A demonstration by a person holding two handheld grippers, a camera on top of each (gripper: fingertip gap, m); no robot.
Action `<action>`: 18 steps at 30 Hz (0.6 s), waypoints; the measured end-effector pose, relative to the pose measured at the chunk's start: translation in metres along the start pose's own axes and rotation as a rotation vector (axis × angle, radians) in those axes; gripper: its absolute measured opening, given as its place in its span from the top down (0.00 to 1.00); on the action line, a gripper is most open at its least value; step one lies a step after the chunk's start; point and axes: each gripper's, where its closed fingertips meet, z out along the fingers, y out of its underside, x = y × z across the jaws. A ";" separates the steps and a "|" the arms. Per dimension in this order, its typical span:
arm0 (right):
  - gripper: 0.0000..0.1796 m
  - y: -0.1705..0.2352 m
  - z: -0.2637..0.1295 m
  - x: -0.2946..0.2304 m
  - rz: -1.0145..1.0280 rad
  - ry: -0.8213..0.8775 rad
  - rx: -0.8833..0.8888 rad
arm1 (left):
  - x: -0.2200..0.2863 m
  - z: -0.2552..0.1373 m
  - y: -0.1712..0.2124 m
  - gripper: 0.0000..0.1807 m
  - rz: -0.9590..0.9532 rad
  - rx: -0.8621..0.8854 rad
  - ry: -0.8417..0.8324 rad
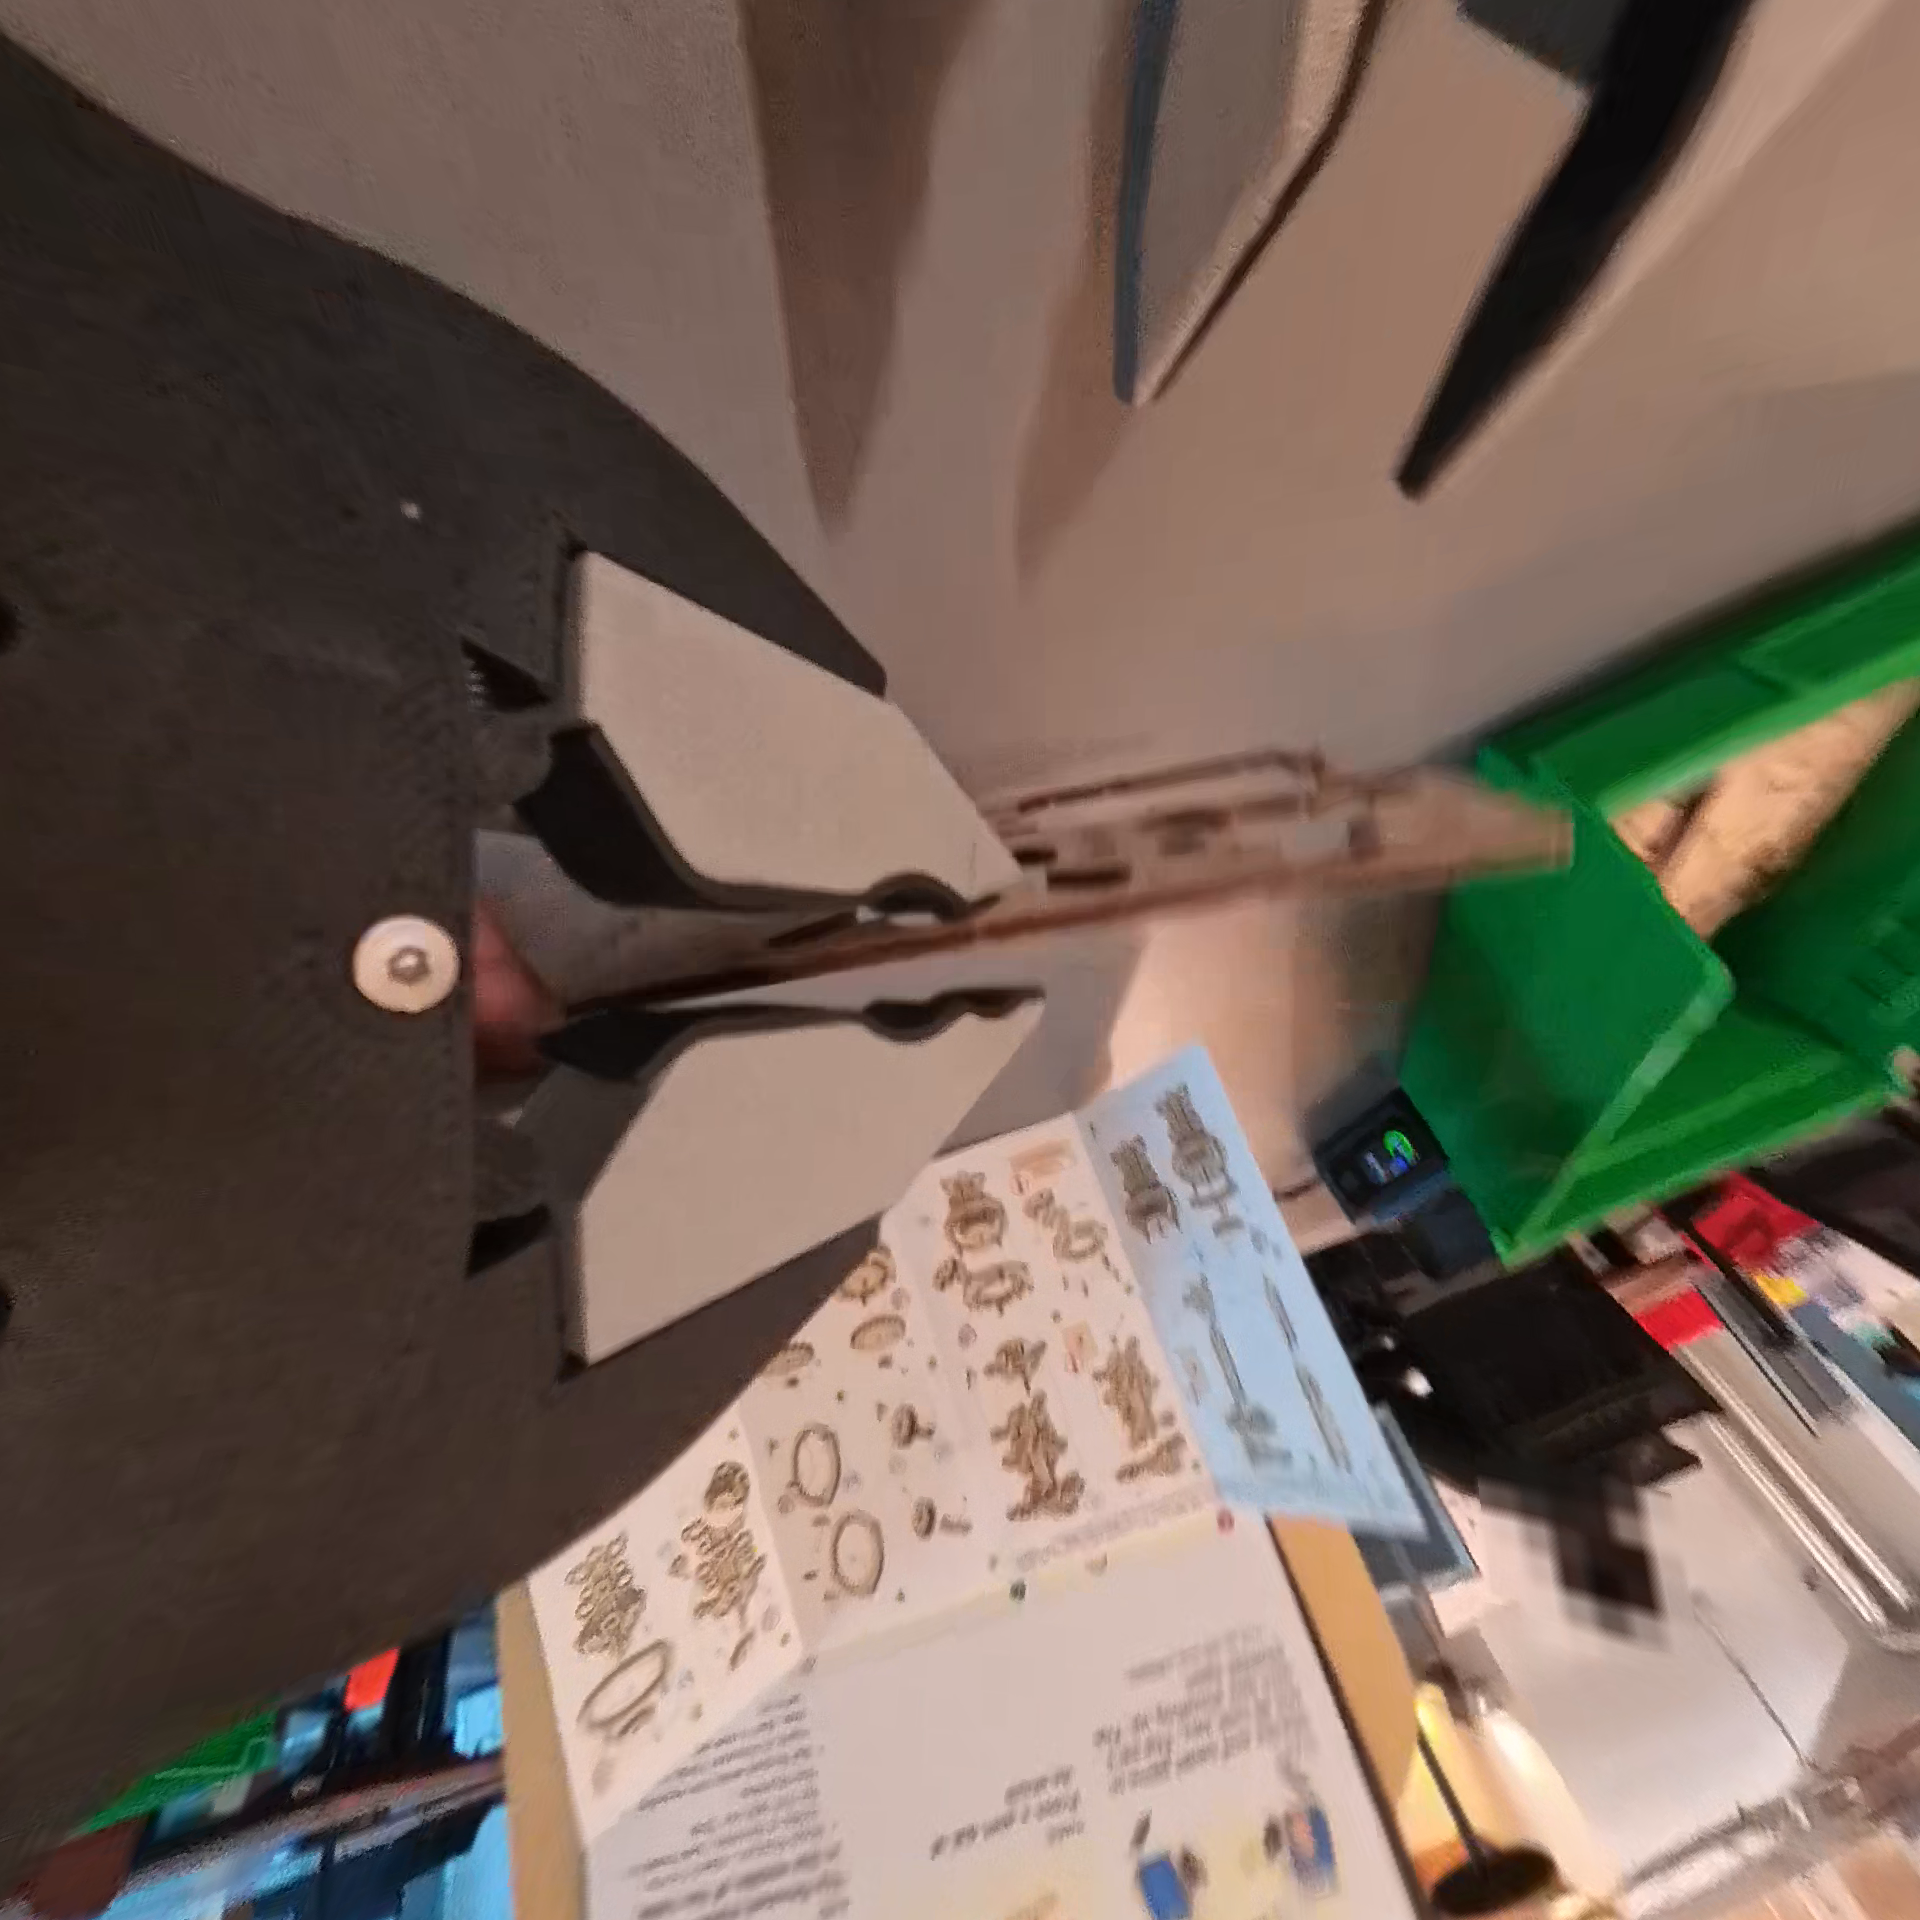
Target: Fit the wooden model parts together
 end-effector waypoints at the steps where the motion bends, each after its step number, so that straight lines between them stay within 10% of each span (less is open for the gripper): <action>1: 0.85 0.003 0.005 -0.007 -0.018 -0.016 -0.020 | 0.000 0.000 0.000 0.80 -0.002 -0.005 0.003; 18: 0.63 -0.001 -0.088 0.009 0.280 -0.099 0.087 | 0.024 -0.016 0.002 0.74 -0.119 -0.056 0.130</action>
